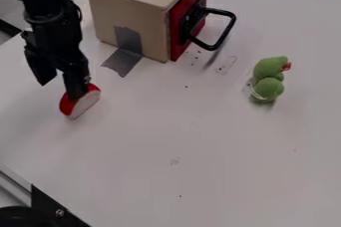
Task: Put the red object above the drawer
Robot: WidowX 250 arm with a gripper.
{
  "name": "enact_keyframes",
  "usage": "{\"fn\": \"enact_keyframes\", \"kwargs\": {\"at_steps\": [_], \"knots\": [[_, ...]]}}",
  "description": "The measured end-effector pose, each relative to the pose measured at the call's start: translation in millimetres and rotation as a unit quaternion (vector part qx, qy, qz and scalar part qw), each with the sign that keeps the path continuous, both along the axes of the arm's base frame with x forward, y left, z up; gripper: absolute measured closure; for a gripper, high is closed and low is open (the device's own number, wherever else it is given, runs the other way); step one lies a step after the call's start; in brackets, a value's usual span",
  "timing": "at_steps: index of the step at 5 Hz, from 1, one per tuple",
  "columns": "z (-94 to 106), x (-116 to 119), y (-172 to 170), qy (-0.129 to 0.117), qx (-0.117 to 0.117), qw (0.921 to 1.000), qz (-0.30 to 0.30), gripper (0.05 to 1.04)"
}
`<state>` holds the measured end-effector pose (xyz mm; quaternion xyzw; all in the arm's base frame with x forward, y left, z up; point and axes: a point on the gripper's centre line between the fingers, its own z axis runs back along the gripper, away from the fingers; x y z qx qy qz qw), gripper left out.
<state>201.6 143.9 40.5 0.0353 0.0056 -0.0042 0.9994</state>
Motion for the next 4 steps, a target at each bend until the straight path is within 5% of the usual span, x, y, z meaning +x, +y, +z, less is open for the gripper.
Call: {"fn": "enact_keyframes", "kwargs": {"at_steps": [3, 4], "knots": [[-30.4, 9, -3, 0.006, -0.010, 0.9999, 0.008, 0.131], [-36.8, 10, -6, 0.007, -0.021, 0.9997, 0.013, 0.414]]}}
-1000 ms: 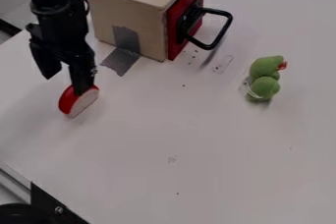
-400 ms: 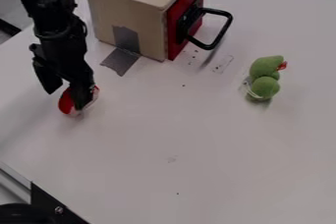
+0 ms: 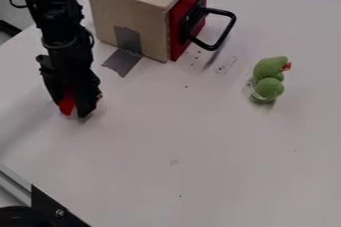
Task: Put the red object above the drawer
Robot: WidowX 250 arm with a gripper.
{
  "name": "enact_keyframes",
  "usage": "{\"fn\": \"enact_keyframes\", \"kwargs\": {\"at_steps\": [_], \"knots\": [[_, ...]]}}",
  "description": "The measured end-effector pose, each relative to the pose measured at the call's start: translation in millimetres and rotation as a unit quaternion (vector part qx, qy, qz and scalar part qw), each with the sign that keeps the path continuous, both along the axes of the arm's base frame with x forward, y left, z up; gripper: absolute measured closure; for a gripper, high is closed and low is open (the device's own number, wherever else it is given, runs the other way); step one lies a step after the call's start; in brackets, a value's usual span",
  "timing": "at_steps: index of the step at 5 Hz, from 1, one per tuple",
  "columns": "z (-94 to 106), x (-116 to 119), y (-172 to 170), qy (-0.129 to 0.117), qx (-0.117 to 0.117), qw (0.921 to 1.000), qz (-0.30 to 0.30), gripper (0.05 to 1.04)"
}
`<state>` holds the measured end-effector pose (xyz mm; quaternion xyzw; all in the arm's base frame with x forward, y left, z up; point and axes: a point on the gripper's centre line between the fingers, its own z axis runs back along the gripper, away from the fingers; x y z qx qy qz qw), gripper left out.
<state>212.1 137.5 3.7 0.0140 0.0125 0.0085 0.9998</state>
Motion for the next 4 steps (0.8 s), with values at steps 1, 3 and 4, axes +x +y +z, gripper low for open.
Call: {"fn": "enact_keyframes", "kwargs": {"at_steps": [1, 3, 4], "knots": [[3.5, 1, 0, -0.006, 0.002, 1.0000, 0.000, 0.522], [60.1, 10, -8, -0.047, -0.003, 0.9987, 0.018, 0.522], [95.9, 35, -11, -0.061, 0.003, 0.9979, 0.021, 0.522]]}}
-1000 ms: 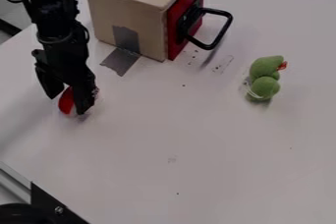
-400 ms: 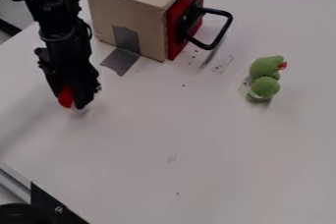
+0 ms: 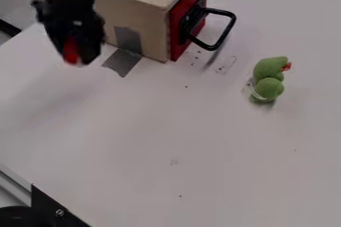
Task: Put the red object above the drawer
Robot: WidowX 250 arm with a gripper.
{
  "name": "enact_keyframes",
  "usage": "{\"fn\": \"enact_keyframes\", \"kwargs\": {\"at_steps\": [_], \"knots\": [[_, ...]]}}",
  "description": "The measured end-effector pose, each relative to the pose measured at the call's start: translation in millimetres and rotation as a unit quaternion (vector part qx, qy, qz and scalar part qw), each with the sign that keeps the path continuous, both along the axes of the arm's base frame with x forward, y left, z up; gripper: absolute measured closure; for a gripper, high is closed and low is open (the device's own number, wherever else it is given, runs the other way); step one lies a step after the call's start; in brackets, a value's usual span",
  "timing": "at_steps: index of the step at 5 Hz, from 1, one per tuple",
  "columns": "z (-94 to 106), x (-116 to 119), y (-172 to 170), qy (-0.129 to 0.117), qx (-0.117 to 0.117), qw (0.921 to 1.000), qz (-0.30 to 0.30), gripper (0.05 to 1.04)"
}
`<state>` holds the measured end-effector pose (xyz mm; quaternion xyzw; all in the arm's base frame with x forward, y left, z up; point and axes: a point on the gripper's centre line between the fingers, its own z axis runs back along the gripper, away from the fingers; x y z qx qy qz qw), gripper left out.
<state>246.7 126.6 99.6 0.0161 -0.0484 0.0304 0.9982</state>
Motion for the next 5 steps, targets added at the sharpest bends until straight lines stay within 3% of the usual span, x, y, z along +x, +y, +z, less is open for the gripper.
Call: {"fn": "enact_keyframes", "kwargs": {"at_steps": [1, 2, 4, 5], "knots": [[34.7, 37, -2, -0.028, -0.004, 0.9996, 0.005, 0.522], [38.8, 69, 7, -0.017, -0.007, 0.9996, 0.022, 0.522], [32.9, 124, 16, -0.010, -0.003, 0.9997, 0.024, 0.522], [18.5, 138, 13, 0.006, -0.013, 0.9997, 0.020, 0.522]]}}
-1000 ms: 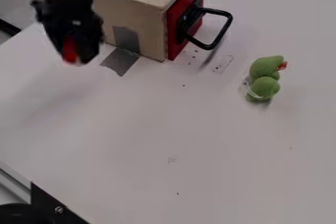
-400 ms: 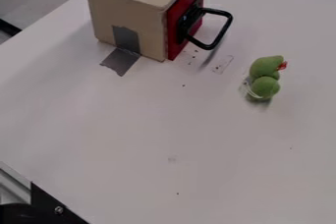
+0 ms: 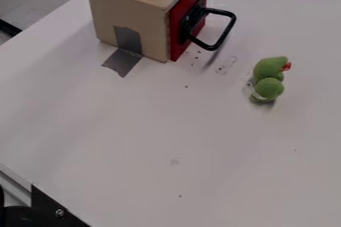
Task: Put the red object above the drawer
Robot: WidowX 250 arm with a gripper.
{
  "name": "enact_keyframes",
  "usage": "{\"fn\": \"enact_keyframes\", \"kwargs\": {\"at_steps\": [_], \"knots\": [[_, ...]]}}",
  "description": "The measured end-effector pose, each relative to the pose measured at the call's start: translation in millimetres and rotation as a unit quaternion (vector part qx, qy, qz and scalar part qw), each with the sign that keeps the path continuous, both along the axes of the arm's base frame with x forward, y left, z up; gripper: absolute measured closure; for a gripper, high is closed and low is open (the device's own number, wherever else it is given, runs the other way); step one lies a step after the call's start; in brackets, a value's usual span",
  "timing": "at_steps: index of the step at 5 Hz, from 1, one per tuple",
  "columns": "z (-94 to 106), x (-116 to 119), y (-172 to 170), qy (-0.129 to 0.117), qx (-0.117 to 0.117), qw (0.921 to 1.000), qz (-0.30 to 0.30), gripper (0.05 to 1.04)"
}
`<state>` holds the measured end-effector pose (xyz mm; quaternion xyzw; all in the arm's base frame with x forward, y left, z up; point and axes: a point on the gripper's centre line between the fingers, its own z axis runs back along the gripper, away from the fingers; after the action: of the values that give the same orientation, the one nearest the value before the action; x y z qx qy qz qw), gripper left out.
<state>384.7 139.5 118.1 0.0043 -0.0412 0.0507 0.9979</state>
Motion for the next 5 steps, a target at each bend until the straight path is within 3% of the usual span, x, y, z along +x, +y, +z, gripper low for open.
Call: {"fn": "enact_keyframes", "kwargs": {"at_steps": [2, 3, 4, 5], "knots": [[-4.7, 4, -5, 0.009, -0.003, 0.9999, -0.004, 0.473], [-4.2, 4, -9, 0.013, 0.001, 0.9999, -0.001, 0.179], [28.2, 4, -20, -0.017, 0.023, 0.9995, -0.010, 0.085], [49.7, 2, -35, -0.033, 0.031, 0.9987, -0.023, 0.086]]}}
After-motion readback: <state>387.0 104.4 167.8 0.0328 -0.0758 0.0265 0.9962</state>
